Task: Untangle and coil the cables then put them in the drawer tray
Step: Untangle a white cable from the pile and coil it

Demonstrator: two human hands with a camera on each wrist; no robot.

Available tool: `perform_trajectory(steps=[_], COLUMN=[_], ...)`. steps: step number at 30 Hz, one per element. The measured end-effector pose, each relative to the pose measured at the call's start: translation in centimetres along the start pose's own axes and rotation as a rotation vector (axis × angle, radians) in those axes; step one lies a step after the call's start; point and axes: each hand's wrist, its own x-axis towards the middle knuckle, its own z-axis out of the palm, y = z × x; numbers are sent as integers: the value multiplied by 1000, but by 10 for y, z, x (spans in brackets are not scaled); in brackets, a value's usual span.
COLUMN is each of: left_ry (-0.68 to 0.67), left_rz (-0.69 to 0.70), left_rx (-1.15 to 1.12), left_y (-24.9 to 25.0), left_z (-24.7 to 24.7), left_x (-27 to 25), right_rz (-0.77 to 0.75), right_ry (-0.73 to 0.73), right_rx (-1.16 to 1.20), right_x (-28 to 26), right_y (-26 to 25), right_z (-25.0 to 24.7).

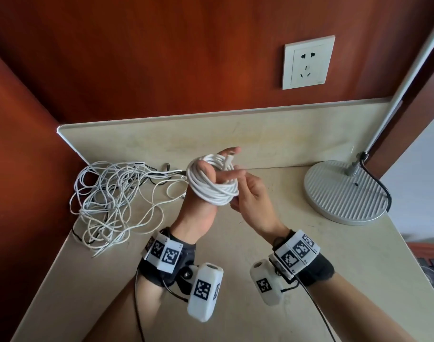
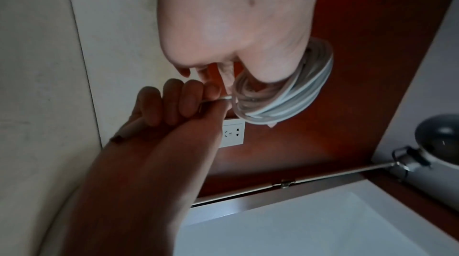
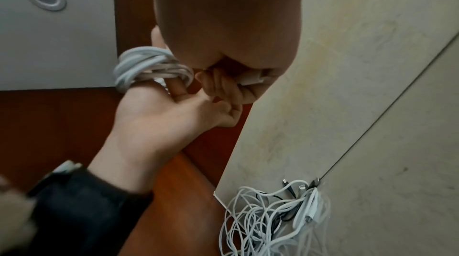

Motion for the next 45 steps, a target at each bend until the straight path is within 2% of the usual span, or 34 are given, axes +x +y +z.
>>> perform_trajectory(steps=[4,7,11,14,16,18,22,24,26,27,29,30,32,35,38,41,45], left_ry=[139,195,285,381,345,323,376,368,301,282,256,267,301,304,405,343,261], left_rz=[-89,-136,-212,-300,-369,-439,-549,-558,-576,-606,-580,-569,-580,-555,-552,-542,-506], left_rx=[-133,-72,-7,-127,-150,-150,-99,-136,-202,-208,-172,-149,-93,-70,-12,101,225], left_y=[1,-1,13,3,-1,-4,-3,-9,-13,-16,-23,-22,-20,-25,-30,-33,-35], left_z=[-5,-3,7,-1,-7,-9,-6,-8,-8,-8,-5,-3,-1,-2,-4,-5,-4], left_x=[10,10,11,17,16,16,21,22,15,13,11,11,12,13,15,12,7], right_rz=[-121,-84,21,-86,-197,-276,-362,-455,-595,-673,-774,-778,-695,-514,-438,-433,-363], right_ry=[-55,-52,-117,-61,-69,-135,-348,-349,-330,-311,-252,-218,-173,-205,-254,-250,-154], right_rx=[-233,-474,-960,-935,-884,-860,-758,-787,-865,-930,-1036,-1040,-958,-766,-650,-620,-617], right_x=[-12,-17,-28,-42,-47,-45,-35,-28,-22,-20,-20,-21,-22,-21,-18,-14,-11], right_y=[-2,3,-1,-2,-3,-3,-2,-3,-1,0,4,6,8,12,15,19,27], right_z=[9,10,18,23,22,15,-2,-9,-15,-17,-19,-20,-20,-22,-20,-21,-26])
